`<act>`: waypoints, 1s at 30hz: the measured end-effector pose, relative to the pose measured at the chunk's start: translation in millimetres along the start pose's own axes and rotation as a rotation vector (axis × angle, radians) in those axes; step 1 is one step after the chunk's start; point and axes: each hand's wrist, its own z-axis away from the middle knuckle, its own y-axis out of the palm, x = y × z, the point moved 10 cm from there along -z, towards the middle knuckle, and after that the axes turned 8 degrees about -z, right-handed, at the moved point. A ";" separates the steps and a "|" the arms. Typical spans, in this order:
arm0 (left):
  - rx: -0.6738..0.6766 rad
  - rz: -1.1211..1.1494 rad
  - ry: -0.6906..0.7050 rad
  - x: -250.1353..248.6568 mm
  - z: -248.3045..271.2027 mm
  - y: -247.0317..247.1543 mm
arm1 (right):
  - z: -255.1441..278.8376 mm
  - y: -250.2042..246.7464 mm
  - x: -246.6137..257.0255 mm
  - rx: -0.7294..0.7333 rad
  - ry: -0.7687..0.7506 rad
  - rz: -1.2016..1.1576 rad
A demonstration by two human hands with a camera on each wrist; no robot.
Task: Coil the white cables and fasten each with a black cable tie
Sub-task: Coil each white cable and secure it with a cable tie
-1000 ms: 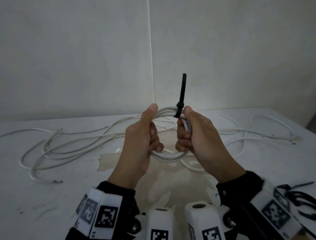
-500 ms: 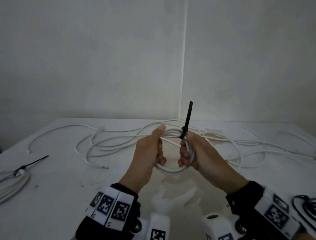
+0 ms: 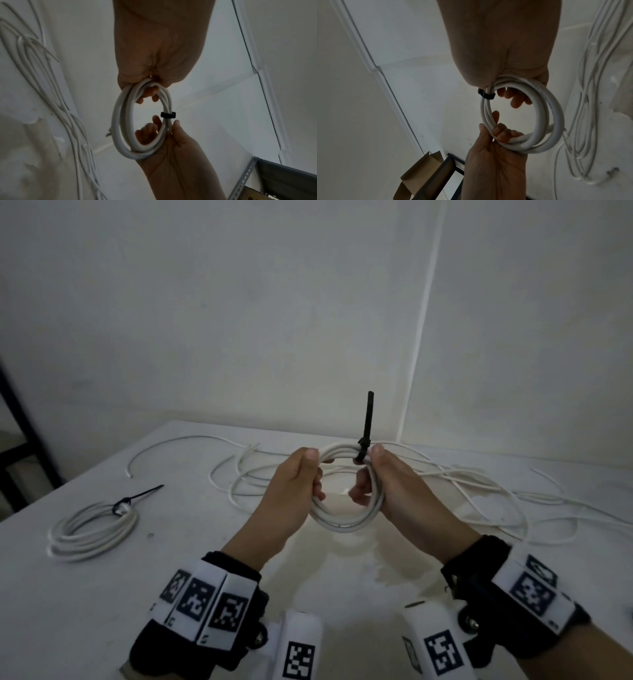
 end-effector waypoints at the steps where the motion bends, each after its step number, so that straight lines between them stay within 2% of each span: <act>1: -0.015 -0.014 0.003 0.2 0.9 -4.8 | -1.4 6.2 -1.7 0.008 0.003 0.003; 7: -0.082 -0.073 0.003 15.8 5.2 -36.3 | -7.6 41.3 -18.0 0.132 0.087 0.026; 12: -0.104 -0.133 -0.102 47.2 3.6 -66.6 | -2.2 75.8 -32.9 0.277 0.145 0.209; 17: -0.110 -0.161 -0.259 95.8 4.6 -122.6 | -10.1 51.4 -52.1 0.164 0.203 0.439; 21: -0.199 -0.165 -0.330 123.5 9.9 -180.9 | -23.6 28.2 -73.6 0.092 0.263 0.537; 25: -0.331 -0.396 -0.307 127.4 11.4 -237.1 | -32.6 20.0 -88.7 0.087 0.285 0.602; 30: -0.379 -0.555 -0.362 142.0 3.5 -283.4 | -42.5 27.2 -102.7 0.114 0.300 0.667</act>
